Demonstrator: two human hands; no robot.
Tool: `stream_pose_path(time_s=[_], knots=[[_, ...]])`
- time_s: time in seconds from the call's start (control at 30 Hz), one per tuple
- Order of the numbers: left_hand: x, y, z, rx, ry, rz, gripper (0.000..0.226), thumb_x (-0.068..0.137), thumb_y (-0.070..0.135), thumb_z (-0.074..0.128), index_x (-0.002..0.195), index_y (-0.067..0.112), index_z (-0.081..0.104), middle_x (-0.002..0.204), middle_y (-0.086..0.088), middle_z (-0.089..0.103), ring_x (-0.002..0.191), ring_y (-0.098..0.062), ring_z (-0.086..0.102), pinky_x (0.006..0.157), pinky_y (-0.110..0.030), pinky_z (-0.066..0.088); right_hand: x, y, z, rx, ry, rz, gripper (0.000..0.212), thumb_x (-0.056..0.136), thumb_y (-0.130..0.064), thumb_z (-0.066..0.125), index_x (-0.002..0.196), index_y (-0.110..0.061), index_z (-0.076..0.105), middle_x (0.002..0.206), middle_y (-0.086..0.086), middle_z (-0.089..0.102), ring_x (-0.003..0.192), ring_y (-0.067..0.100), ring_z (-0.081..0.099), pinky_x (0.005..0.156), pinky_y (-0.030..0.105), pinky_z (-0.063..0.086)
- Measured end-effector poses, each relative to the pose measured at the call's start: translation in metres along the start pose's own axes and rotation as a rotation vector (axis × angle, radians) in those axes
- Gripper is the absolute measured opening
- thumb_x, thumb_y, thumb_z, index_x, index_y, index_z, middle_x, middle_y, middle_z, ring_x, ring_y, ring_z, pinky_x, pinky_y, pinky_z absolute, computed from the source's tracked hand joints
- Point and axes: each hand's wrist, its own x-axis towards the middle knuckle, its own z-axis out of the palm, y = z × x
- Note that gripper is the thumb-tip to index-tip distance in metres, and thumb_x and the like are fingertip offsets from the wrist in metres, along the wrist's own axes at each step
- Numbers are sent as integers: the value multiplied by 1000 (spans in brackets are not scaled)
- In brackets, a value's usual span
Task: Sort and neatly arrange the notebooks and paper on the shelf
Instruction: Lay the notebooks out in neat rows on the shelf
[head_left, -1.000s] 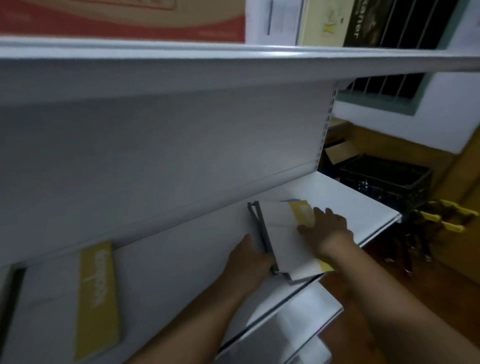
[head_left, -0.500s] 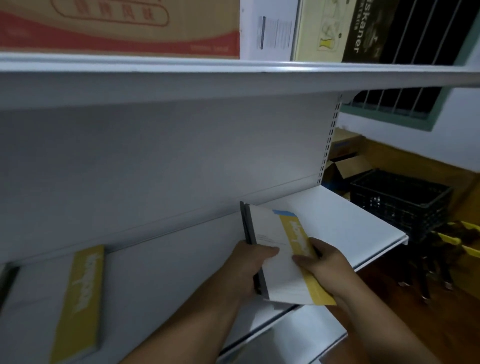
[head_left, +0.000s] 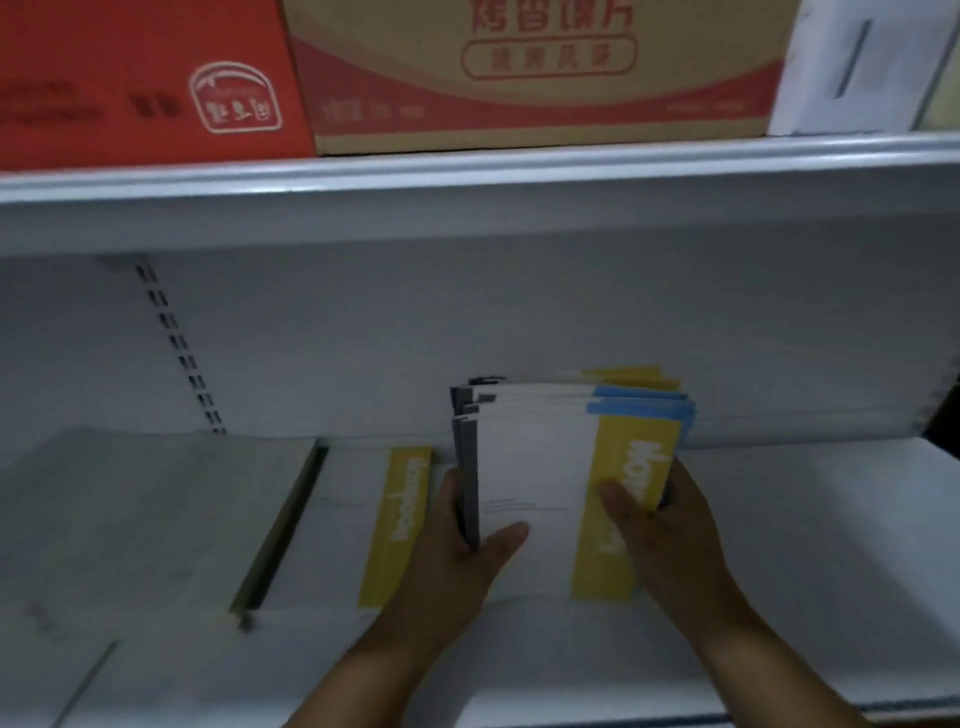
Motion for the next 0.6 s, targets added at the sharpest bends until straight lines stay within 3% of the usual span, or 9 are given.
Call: stream_pose_path(time_s=[0.1,0.2,0.27,0.37,0.47,0.53,0.6], knots=[[-7,-14,-3,-26,65,-76,68,71,22,79,126,35,42,104,29,68,99,6,64,83,-18,54,-3,5,9,13,-44,12,44,46,-52,72,81,-29,58,71,-31,68,64,-13,63,53,3,45],[-7,-19,-5,-69,72,-123,70,62,21,80,125,27,50,109,10,72,102,-7,67,86,-27,56,-9,12,7,26,-56,20,61,35,-71,72,84,-35,64,76,-26,71,66,-8,65,57,7,48],[-6,-21,-2,-81,65,-117,63,60,17,80,118,24,57,106,7,74,98,-10,69,82,-26,57,-11,19,7,35,-15,15,54,41,-70,69,84,-39,63,80,-25,71,69,-6,65,59,10,49],[-5,-23,6,-84,106,-102,52,55,11,80,105,16,67,95,4,77,91,-16,72,71,-22,56,-12,27,13,29,-2,-7,47,52,-62,60,87,-31,56,81,-32,68,71,-12,63,62,5,46],[0,-19,4,-128,45,-106,48,61,7,80,104,21,67,97,6,76,93,-13,71,78,-26,57,-9,25,9,29,-108,10,42,64,-54,60,99,-30,54,91,-31,68,81,-12,63,71,4,47],[6,-13,0,-139,-1,-139,47,67,0,79,101,29,65,94,10,76,92,-9,70,82,-28,57,-2,22,2,-39,-201,1,49,67,-65,62,105,-34,54,98,-29,68,89,-10,63,76,7,49],[12,-7,-4,-114,-14,-200,46,68,4,80,102,30,62,98,11,73,92,-6,69,83,-28,57,9,19,1,-96,-217,34,30,79,-55,58,104,-37,56,94,-22,71,85,-10,64,76,14,51]])
